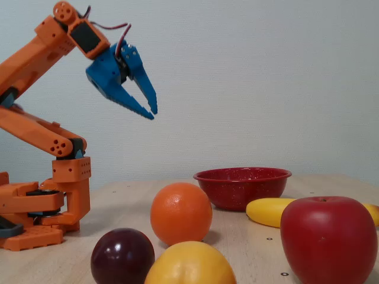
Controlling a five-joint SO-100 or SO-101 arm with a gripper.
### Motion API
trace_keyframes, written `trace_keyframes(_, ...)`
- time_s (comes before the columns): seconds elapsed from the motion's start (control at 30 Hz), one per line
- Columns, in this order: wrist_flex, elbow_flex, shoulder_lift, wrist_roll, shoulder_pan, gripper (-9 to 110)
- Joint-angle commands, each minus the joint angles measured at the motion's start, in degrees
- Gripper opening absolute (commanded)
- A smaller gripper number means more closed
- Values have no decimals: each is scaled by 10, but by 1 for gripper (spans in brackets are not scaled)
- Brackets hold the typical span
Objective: Put peach in the red bowl.
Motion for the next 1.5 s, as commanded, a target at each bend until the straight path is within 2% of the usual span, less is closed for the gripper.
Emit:
trace_keyframes(0.0, 7, -76, -33, -16, 30, 0)
trace_keyframes(0.6, -15, -287, -270, -53, 222, 0)
trace_keyframes(0.8, 14, -400, -381, -58, 282, 0)
trace_keyframes(1.47, 24, -622, -616, -98, 385, 0)
